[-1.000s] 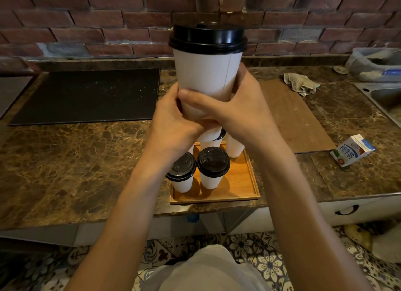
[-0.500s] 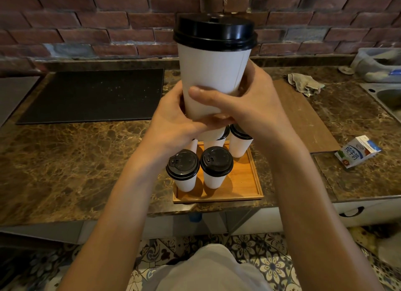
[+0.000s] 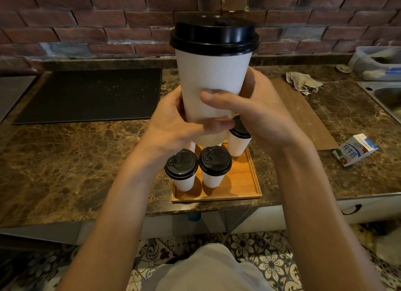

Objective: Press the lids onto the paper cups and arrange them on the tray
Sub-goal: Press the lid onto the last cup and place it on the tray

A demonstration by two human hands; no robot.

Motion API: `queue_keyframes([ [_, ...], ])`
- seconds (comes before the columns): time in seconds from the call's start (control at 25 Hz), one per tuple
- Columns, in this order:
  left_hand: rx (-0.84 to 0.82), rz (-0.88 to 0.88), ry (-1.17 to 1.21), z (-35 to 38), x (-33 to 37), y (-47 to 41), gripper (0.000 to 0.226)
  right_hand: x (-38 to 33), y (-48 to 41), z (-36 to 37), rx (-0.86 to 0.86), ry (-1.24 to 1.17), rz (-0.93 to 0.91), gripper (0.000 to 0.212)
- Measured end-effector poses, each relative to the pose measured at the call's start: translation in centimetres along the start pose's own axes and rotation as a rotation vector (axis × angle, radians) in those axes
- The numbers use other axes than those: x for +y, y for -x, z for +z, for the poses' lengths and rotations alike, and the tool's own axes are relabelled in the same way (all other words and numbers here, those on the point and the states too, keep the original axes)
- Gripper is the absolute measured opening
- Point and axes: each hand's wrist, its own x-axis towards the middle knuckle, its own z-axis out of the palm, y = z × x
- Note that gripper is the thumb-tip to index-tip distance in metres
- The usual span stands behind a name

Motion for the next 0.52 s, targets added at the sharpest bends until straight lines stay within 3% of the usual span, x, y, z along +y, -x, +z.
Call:
queue_keyframes([
  [0.36,0.251,0.026,-0.044,0.9,-1.0,-0.5,0.056,0.0,-0.1,2.6,0.27,0.135,0.003,0.07],
  [0.52,0.265,0.026,-0.054,1.3,-1.4,-0.6,0.067,0.3,0.0,3.6,0.34,0.147,-0.004,0.075],
])
